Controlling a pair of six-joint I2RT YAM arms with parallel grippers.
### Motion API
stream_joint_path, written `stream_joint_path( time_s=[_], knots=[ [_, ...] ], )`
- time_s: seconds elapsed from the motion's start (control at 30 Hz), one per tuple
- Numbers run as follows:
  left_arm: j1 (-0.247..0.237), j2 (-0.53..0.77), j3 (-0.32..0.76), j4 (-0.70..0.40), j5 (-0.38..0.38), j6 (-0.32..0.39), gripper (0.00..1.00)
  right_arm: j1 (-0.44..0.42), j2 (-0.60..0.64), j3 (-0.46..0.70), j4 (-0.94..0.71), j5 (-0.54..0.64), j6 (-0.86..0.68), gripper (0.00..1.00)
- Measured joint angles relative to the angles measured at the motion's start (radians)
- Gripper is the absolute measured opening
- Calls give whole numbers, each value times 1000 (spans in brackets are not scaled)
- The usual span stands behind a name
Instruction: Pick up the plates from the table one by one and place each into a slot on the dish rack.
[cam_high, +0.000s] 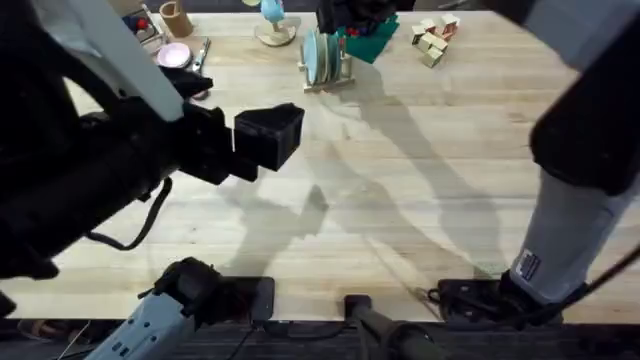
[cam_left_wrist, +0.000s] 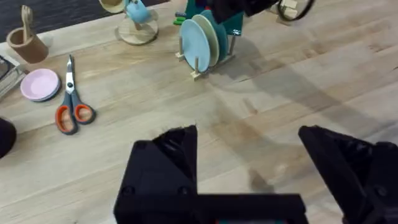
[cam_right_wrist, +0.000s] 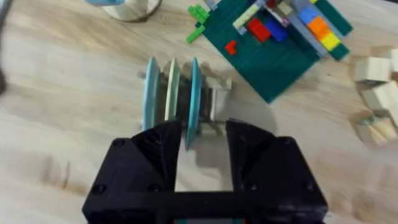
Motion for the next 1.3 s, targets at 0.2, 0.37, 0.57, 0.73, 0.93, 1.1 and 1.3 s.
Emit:
stream_joint_path(
  time_s=[0.2, 0.37, 0.57, 0.73, 0.93, 1.1, 1.3],
  knots=[
    [0, 0, 0, 0, 0, 0, 993, 0, -146, 0, -150, 0, -12, 545],
    [0, 0, 0, 0, 0, 0, 992, 0, -241, 7, -321, 0, -21, 985],
    [0, 0, 0, 0, 0, 0, 992, 0, -292, 8, -519, 0, -21, 995],
    [0, 0, 0, 0, 0, 0, 993, 0, -335, 8, -672, 0, -20, 995],
    [0, 0, 0, 0, 0, 0, 993, 0, -362, 8, -853, -1, -21, 995],
    [0, 0, 0, 0, 0, 0, 993, 4, -361, 8, -879, -1, -21, 995],
    [0, 0, 0, -6, 0, 0, 993, 6, -361, 8, -879, -1, -21, 996]
  ],
)
